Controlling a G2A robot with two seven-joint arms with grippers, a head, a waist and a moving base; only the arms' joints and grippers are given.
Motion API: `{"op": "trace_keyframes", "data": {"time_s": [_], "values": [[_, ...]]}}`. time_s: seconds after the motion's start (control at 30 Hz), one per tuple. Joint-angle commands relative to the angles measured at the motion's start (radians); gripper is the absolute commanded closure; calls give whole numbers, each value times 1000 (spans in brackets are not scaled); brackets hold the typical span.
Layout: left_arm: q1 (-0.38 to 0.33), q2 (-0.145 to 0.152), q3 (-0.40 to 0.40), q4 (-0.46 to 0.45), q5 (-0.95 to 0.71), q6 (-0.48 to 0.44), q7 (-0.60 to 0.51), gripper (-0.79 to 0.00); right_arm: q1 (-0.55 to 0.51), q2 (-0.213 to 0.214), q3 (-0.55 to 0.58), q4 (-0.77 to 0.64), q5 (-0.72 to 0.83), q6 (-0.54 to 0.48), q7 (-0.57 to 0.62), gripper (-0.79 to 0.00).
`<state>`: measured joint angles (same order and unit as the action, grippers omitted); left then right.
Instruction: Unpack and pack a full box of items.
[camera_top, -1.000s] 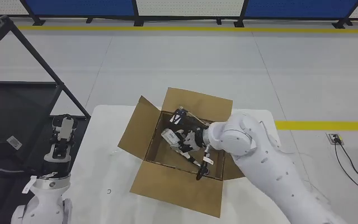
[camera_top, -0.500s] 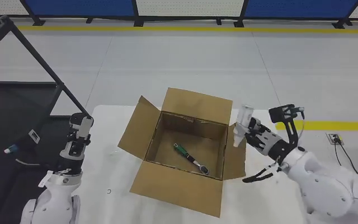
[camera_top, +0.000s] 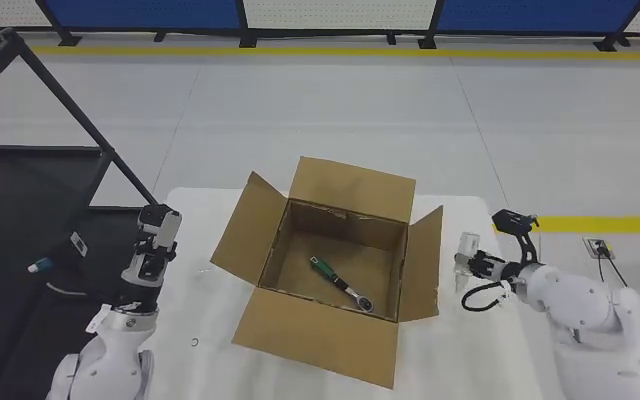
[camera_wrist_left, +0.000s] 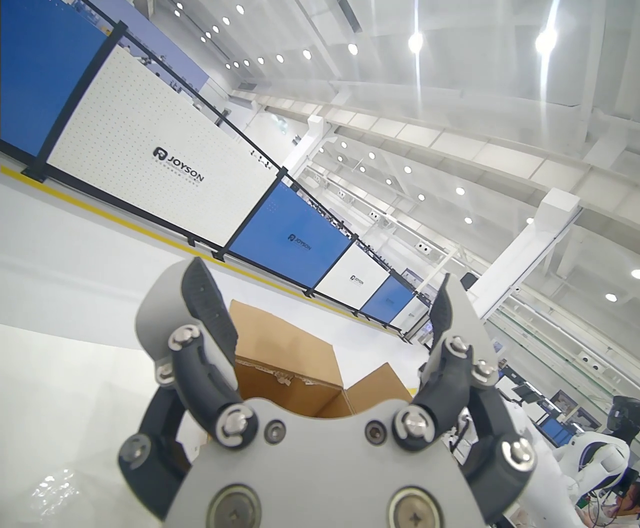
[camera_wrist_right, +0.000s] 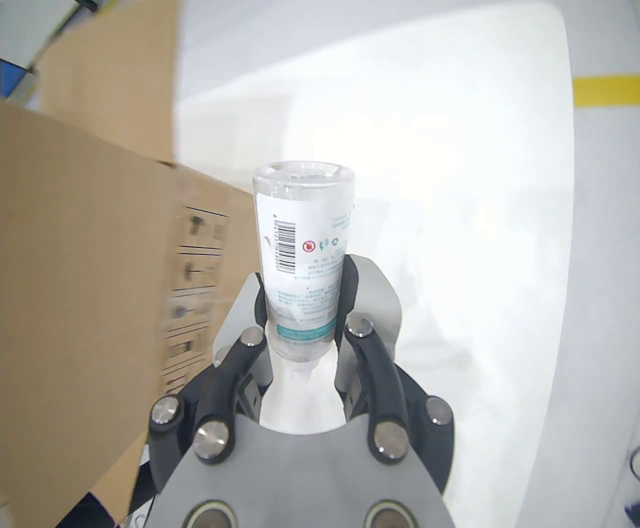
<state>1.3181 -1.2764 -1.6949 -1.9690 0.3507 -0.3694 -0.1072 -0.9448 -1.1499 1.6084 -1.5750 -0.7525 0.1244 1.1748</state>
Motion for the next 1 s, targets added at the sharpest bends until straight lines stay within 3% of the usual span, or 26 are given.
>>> {"op": "trace_keyframes", "data": {"time_s": [0.0, 0.23, 0.6, 0.7, 0.8, 0.83, 0.9, 0.97], "values": [[5, 0, 5, -12, 0, 5, 1, -785, 73, 0, -34, 159, -1, -22, 26, 0], [10, 0, 24, -24, 18, 20, 10, -785, 199, 7, -98, 417, -44, -94, 72, 0], [4, 1, 52, -29, 46, 32, 31, -785, 260, 12, -156, 528, -74, -147, 42, 0], [2, 1, 50, -28, 48, 34, 33, -785, 269, 13, -165, 542, -70, -147, 39, -317], [0, 2, 47, -28, 47, 35, 33, -785, 277, 14, -173, 553, -66, -147, 37, -406], [-1, 3, 45, -27, 46, 34, 33, -785, 279, 15, -176, 555, -66, -145, 35, -499], [-4, 3, 43, -28, 40, 32, 33, -785, 282, 15, -181, 558, -63, -142, 35, -594], [-5, 4, 40, -28, 36, 29, 31, -785, 284, 16, -185, 558, -61, -139, 39, -594]]}}
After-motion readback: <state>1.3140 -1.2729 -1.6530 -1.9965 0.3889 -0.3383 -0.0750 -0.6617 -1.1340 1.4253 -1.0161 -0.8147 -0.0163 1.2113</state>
